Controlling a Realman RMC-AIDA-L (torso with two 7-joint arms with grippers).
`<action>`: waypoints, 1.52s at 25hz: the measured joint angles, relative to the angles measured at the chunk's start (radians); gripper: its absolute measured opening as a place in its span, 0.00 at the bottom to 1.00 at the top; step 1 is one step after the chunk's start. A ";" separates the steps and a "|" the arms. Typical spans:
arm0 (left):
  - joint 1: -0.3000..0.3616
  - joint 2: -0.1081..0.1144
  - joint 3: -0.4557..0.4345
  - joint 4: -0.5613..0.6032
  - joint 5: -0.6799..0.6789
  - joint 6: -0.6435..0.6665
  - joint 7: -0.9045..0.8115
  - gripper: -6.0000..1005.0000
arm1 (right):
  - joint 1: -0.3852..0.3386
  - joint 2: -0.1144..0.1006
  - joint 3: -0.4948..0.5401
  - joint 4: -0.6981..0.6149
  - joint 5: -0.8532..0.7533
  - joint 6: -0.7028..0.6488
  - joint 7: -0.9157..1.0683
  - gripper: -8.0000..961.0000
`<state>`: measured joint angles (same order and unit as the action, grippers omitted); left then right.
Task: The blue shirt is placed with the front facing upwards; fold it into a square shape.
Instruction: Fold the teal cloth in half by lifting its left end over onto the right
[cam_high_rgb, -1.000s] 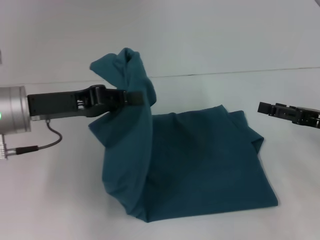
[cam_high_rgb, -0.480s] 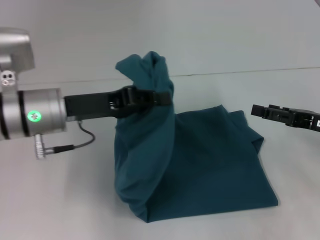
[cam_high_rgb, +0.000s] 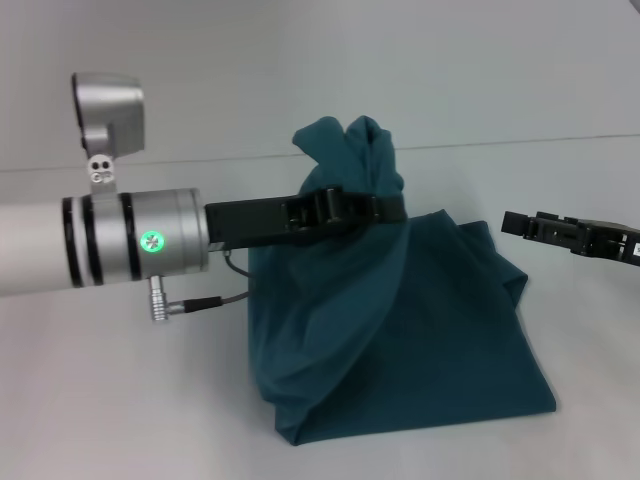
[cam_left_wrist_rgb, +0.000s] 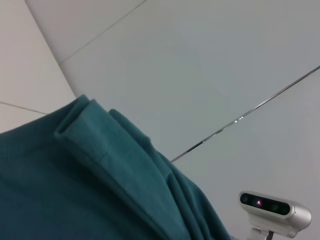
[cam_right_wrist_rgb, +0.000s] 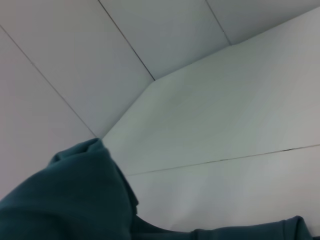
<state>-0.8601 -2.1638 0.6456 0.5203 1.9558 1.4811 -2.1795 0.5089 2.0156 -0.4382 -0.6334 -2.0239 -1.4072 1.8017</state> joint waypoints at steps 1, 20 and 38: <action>-0.006 -0.001 0.000 -0.010 -0.002 -0.007 0.005 0.05 | 0.001 0.000 0.000 0.000 0.000 -0.002 0.001 0.98; -0.076 -0.011 0.062 -0.135 -0.041 -0.163 0.067 0.06 | -0.014 -0.010 0.010 -0.002 0.001 -0.004 0.006 0.98; -0.151 -0.011 0.135 -0.233 -0.095 -0.267 0.074 0.11 | -0.025 -0.041 0.050 -0.012 0.009 -0.002 0.035 0.98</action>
<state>-1.0115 -2.1753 0.7807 0.2871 1.8608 1.2140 -2.1059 0.4836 1.9742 -0.3878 -0.6458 -2.0149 -1.4091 1.8370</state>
